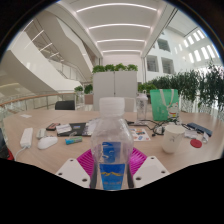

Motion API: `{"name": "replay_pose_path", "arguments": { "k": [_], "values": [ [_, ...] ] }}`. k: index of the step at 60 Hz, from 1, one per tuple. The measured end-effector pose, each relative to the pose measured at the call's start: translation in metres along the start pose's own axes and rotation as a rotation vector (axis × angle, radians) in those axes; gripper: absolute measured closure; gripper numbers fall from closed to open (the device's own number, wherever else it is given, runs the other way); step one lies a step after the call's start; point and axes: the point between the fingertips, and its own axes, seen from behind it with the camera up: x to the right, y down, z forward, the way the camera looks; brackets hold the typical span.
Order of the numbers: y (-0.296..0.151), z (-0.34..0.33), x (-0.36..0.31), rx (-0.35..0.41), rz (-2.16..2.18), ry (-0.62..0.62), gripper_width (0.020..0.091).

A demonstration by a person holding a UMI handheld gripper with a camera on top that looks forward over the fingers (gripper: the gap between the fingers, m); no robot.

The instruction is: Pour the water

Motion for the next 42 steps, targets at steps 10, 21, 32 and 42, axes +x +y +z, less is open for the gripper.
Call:
{"name": "replay_pose_path", "arguments": {
  "k": [10, 21, 32, 42],
  "values": [
    [-0.023, 0.004, -0.017, -0.093, 0.182, -0.105, 0.0730],
    [-0.120, 0.032, 0.013, -0.092, 0.832, -0.267, 0.0730],
    [-0.148, 0.071, 0.080, -0.145, 1.578, -0.377, 0.0733],
    [-0.157, 0.095, 0.104, -0.170, 2.119, -0.439, 0.0733]
  ]
}}
